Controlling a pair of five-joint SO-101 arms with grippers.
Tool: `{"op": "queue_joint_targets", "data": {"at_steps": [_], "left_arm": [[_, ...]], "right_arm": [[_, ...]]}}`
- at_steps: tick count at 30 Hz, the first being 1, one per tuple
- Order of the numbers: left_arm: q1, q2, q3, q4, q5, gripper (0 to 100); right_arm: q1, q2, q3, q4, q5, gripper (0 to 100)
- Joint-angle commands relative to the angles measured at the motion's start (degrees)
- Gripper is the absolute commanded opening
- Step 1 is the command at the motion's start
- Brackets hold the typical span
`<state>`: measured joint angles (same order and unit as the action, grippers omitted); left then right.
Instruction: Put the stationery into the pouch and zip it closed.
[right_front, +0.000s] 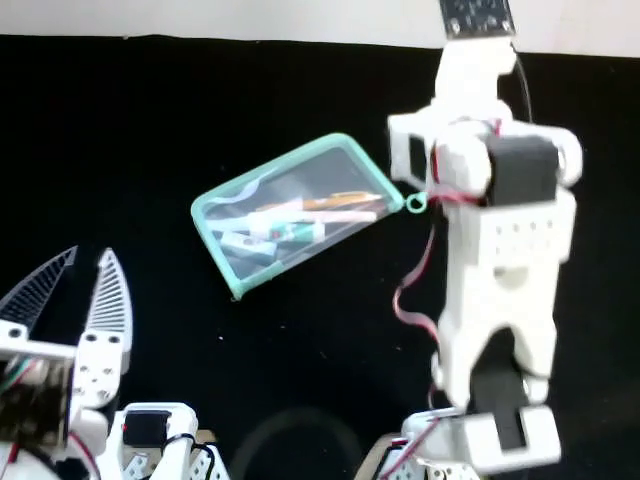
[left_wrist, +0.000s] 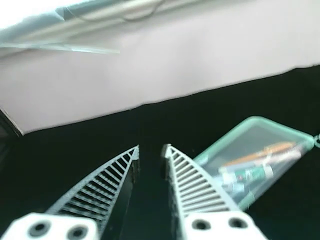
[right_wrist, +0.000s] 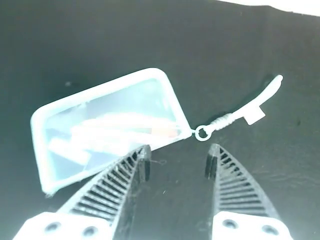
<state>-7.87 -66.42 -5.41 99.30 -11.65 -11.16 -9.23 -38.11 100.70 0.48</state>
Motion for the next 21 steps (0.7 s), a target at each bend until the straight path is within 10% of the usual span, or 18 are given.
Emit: {"op": "queue_joint_targets", "data": {"at_steps": [1, 21], "left_arm": [[-0.57, 0.22, -4.35, -0.97, 0.70, 8], [-0.84, -0.57, -20.62, 1.49, 10.81, 1]], "right_arm": [[-2.68, -13.49, 7.87, 0.31, 0.35, 19.1], [-3.65, -66.07, 42.77, 0.13, -1.41, 0.5]]}}
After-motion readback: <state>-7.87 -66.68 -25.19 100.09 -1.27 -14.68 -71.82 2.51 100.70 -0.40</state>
